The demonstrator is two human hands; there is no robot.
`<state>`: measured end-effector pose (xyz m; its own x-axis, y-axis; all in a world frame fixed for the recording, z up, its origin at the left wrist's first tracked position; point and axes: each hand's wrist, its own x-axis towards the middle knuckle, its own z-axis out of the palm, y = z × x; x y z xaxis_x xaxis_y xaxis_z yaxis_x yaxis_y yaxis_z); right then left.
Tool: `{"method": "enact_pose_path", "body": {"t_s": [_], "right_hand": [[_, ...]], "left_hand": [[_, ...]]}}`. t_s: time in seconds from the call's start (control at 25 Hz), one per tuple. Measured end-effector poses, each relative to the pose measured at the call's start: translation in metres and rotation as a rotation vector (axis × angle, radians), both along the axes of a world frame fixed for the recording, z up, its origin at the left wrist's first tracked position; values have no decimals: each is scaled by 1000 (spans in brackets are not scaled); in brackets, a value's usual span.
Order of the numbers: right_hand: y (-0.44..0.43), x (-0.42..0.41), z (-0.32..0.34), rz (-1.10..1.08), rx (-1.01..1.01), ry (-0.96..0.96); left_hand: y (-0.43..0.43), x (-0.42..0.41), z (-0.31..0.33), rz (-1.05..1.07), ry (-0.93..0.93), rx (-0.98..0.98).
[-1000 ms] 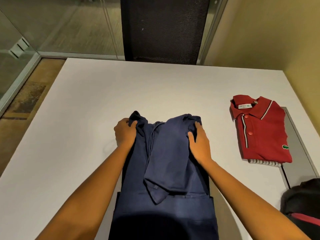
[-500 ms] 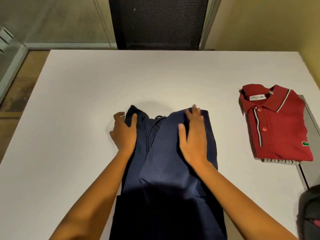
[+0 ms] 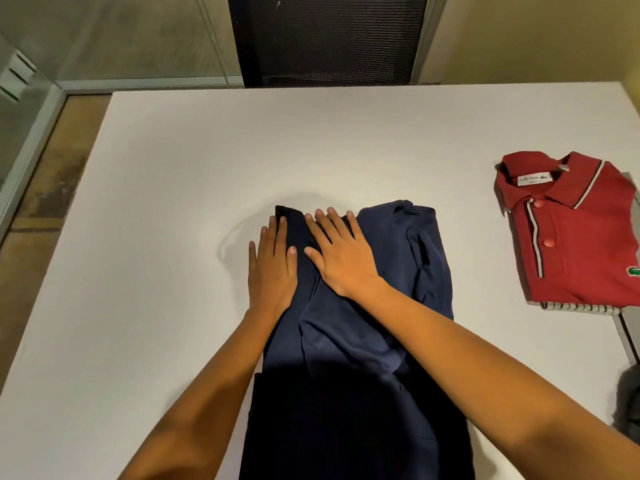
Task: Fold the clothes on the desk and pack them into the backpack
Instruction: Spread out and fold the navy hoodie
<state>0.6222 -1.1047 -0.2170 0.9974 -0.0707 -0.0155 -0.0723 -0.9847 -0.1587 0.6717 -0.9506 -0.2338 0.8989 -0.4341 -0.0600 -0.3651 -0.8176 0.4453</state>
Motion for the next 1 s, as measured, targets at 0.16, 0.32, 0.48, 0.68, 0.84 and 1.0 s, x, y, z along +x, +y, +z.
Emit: {"method": "enact_pose_path", "body": {"t_s": [0.16, 0.32, 0.48, 0.68, 0.84, 1.0], "right_hand": [[-9, -20, 28, 63, 243, -108], [-1, -98, 59, 161, 318, -192], [7, -169, 34, 374, -20, -17], [15, -179, 30, 180, 33, 46], [17, -209, 54, 155, 265, -87], [-3, -276, 49, 204, 236, -218]], "left_hand": [[16, -13, 16, -7, 119, -188], [43, -67, 37, -51, 86, -243], [68, -125, 31, -140, 105, -153], [87, -164, 37, -168, 115, -124], [110, -170, 51, -251, 9, -108], [150, -175, 52, -428, -161, -25]]}}
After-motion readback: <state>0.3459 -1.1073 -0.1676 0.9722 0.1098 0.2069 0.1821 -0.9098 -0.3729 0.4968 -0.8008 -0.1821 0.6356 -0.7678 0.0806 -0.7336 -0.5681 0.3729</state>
